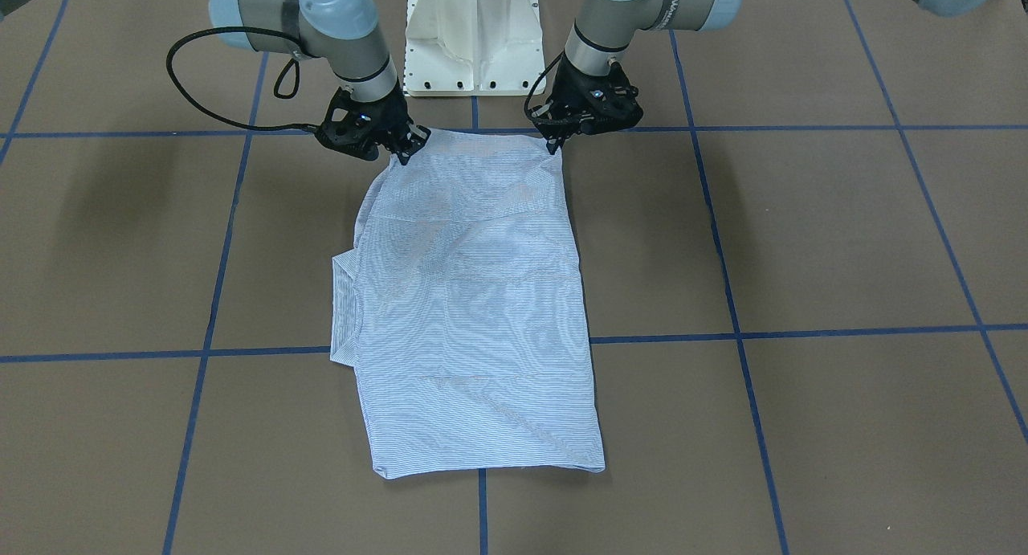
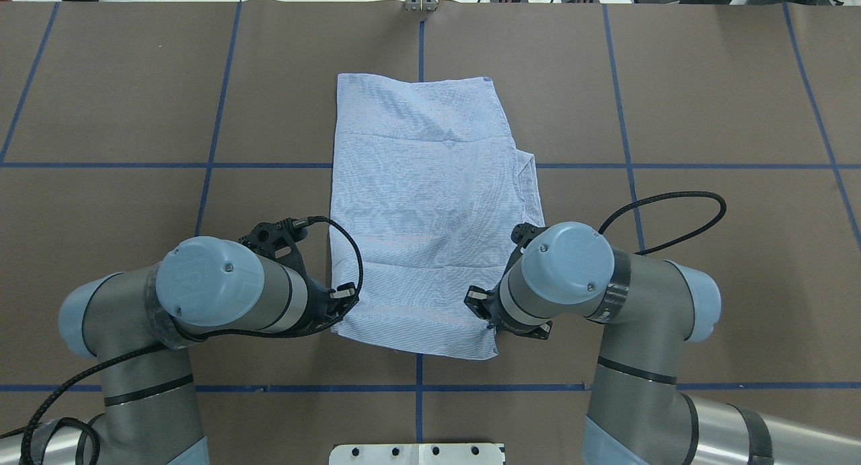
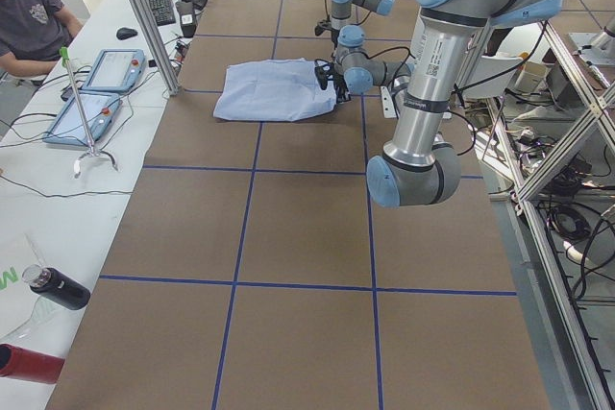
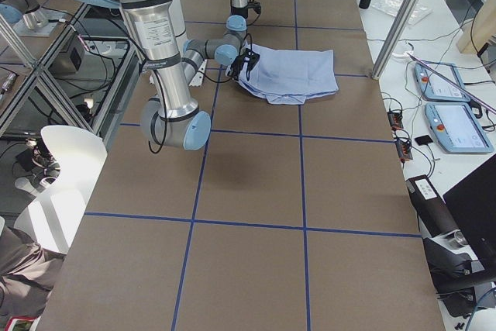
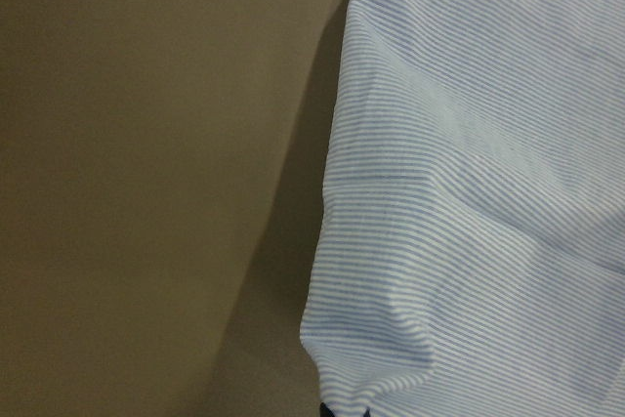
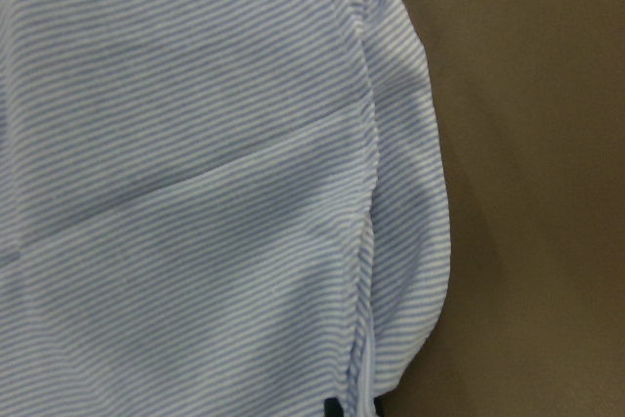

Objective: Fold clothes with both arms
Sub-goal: 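Lift the near edge with both grippers and fold it away from the robot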

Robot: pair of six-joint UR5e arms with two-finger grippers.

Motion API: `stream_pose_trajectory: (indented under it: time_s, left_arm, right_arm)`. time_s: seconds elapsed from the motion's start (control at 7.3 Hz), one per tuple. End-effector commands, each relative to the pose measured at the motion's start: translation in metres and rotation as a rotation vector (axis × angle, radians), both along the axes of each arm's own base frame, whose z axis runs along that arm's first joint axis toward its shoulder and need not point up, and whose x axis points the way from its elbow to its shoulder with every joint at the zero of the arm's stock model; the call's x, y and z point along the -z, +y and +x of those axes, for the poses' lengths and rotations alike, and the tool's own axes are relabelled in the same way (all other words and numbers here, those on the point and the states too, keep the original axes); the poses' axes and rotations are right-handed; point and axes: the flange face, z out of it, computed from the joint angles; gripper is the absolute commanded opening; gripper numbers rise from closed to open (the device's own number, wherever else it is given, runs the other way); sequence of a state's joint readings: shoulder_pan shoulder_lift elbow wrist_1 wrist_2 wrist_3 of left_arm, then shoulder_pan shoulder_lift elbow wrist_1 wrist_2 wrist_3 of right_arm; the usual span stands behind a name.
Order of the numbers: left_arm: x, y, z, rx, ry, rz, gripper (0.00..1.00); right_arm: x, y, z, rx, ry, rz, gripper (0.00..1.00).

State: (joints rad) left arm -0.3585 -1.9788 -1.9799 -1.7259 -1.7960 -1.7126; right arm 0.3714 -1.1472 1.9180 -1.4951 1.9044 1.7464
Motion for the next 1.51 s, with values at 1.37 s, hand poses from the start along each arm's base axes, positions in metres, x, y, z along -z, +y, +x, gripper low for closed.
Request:
stream_pose_trajectory:
  time_s: [1.37]
  left_arm:
    - [0.074, 0.067, -0.086, -0.186, -0.045, 0.104, 0.00]
  right_arm:
    - [0.060, -0.002, 0.087, 0.166, -0.209, -0.092, 0.00]
